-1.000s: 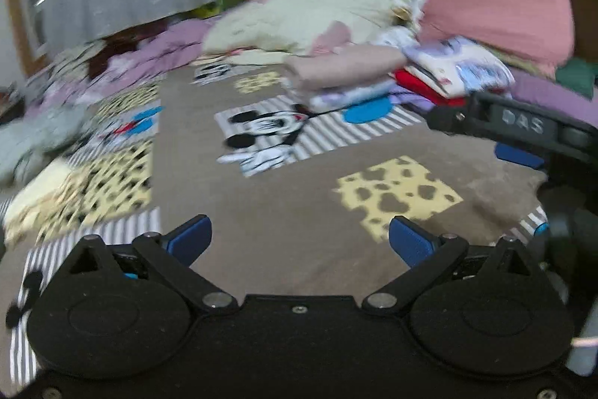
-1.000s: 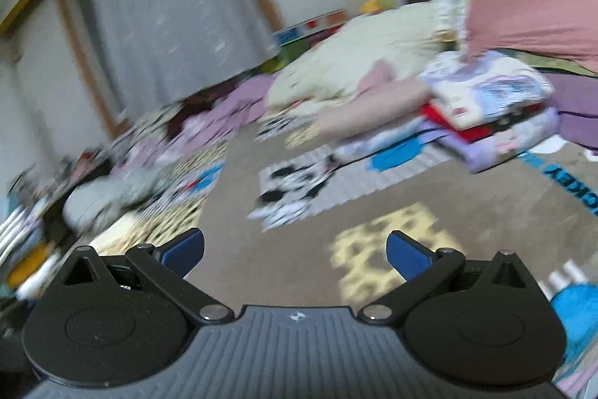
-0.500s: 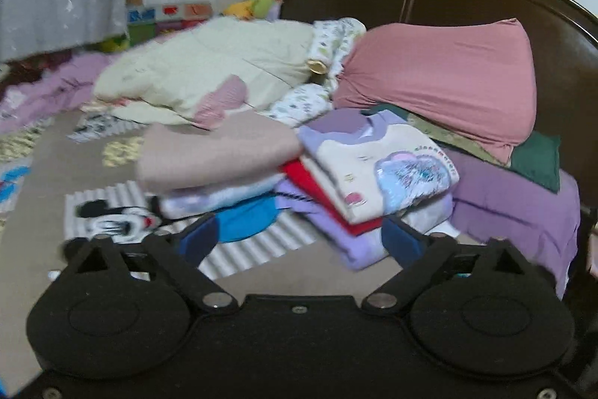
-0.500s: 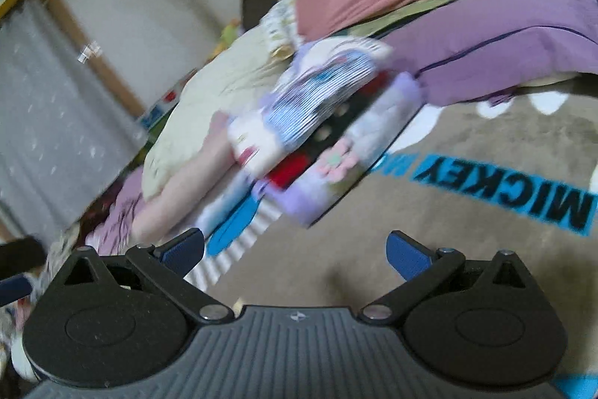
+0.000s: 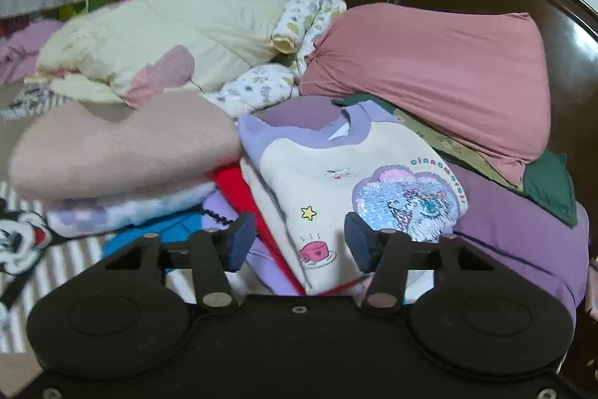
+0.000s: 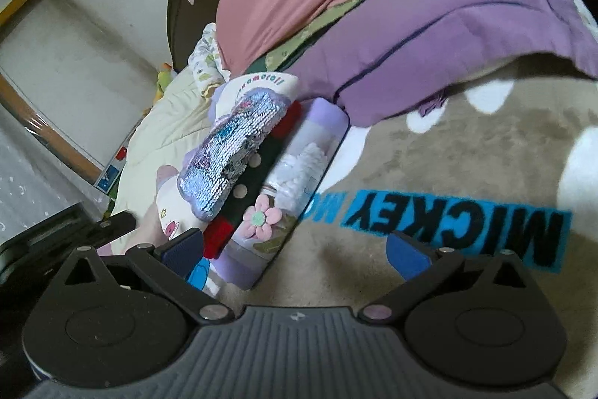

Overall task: Fold clothes
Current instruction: 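Reach both tools to the clothes pile and grasp the lavender-white sweatshirt, then pull the lavender-white sweatshirt out of the pile with the left tool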

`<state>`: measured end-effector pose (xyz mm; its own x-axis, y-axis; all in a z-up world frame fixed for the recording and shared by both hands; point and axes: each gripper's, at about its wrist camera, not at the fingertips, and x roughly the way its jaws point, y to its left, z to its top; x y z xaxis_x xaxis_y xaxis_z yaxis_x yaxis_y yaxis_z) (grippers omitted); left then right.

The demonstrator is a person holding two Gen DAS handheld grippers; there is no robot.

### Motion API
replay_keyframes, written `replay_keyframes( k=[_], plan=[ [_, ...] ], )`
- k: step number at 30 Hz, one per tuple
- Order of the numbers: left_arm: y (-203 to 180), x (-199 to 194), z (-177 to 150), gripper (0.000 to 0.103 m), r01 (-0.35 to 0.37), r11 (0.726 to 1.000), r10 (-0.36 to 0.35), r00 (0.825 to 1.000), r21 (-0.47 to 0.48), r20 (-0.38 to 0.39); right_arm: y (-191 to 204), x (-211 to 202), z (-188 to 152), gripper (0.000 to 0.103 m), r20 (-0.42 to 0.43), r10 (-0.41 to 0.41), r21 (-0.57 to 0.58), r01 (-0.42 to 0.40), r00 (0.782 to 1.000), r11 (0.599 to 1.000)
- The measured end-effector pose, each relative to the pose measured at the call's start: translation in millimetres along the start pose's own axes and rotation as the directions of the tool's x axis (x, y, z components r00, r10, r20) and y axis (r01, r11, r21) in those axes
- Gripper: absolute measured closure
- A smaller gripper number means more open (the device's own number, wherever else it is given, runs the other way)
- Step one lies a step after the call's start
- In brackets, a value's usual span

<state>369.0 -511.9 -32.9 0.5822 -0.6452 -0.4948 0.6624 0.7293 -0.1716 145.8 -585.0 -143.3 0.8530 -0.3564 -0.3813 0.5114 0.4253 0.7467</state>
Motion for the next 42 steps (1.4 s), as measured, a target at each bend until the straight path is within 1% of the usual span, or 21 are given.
replay_keyframes(
  k=[1,2,3,4,5,6,7,9,12,14,16,20,24,25,28,31,35,39,41,42],
  plan=[
    [0,6,0,0.061,-0.003,1.000,0.003,1.000,-0.007,-0.008,2,3,1,0.000,-0.004,0.004,-0.001,-0.004,1.000,1.000],
    [0,12,-1,0.063,-0.002,1.000,0.002,1.000,-0.016,-0.017,4,5,1,0.000,-0.008,0.008,-0.003,-0.008,1.000,1.000],
    [0,16,-2,0.070,0.002,1.000,-0.002,1.000,-0.024,-0.025,5,7,1,0.000,-0.011,0.011,-0.005,-0.011,1.000,1.000],
    [-1,18,-3,0.080,0.012,1.000,-0.013,0.999,-0.028,-0.031,7,9,1,0.000,-0.014,0.012,-0.008,-0.013,1.000,1.000],
    [-3,19,-3,0.086,0.017,0.999,-0.018,0.999,-0.027,-0.032,8,10,0,0.000,-0.017,0.014,-0.011,-0.014,1.000,1.000],
    [-7,17,-4,0.098,0.007,1.000,-0.008,1.000,-0.013,-0.020,9,12,0,0.000,-0.020,0.016,-0.014,-0.016,1.000,1.000],
    [-10,12,-3,0.100,0.000,1.000,0.000,1.000,-0.002,0.000,10,13,-1,0.000,-0.022,0.016,-0.018,-0.016,1.000,1.000],
    [-11,-2,-1,0.101,0.023,1.000,-0.023,0.999,-0.007,0.033,11,14,-1,0.000,-0.023,0.011,-0.026,-0.012,1.000,1.000],
    [-12,-28,1,0.101,0.036,0.999,-0.037,0.997,0.023,0.064,12,11,0,0.000,-0.016,0.010,-0.033,-0.010,1.000,0.999],
    [-8,-51,2,0.101,0.014,0.999,-0.017,0.996,0.038,0.090,13,7,1,0.000,-0.004,0.015,-0.040,-0.015,1.000,0.999],
    [2,-75,2,0.101,-0.008,0.999,0.004,0.994,0.031,0.112,16,1,1,0.000,0.015,0.029,-0.051,-0.028,0.999,0.998],
    [41,-131,-5,0.101,-0.081,0.997,0.078,0.987,0.015,0.144,20,-12,2,0.000,0.052,0.058,-0.075,-0.054,0.997,0.996],
    [84,-190,-27,0.101,-0.176,0.984,0.169,0.976,0.035,0.140,25,-24,3,0.000,0.088,0.088,-0.100,-0.079,0.992,0.992],
    [94,-205,-36,0.101,-0.204,0.978,0.196,0.971,0.044,0.135,28,-25,0,0.000,0.076,0.103,-0.113,-0.094,0.992,0.989],
    [124,-247,-67,0.102,-0.282,0.958,0.277,0.956,0.043,0.102,42,-26,-15,0.000,0.003,0.161,-0.161,-0.159,0.987,0.974],
    [153,-288,-105,0.102,-0.349,0.937,0.348,0.936,0.013,0.061,57,-27,-30,0.000,-0.072,0.215,-0.205,-0.225,0.974,0.953],
    [178,-348,-155,0.102,-0.417,0.908,0.419,0.908,-0.049,0.027,76,-28,-50,0.000,-0.175,0.277,-0.253,-0.315,0.945,0.915],
    [193,-404,-195,0.102,-0.465,0.875,0.470,0.883,-0.135,0.004,95,-28,-70,0.000,-0.279,0.329,-0.290,-0.406,0.902,0.867],
    [196,-428,-215,0.102,-0.479,0.859,0.484,0.875,-0.183,-0.014,104,-31,-82,0.000,-0.331,0.351,-0.304,-0.451,0.876,0.839],
    [196,-437,-224,0.102,-0.484,0.852,0.489,0.872,-0.200,-0.026,109,-34,-90,0.000,-0.361,0.362,-0.302,-0.475,0.859,0.826]
  ],
)
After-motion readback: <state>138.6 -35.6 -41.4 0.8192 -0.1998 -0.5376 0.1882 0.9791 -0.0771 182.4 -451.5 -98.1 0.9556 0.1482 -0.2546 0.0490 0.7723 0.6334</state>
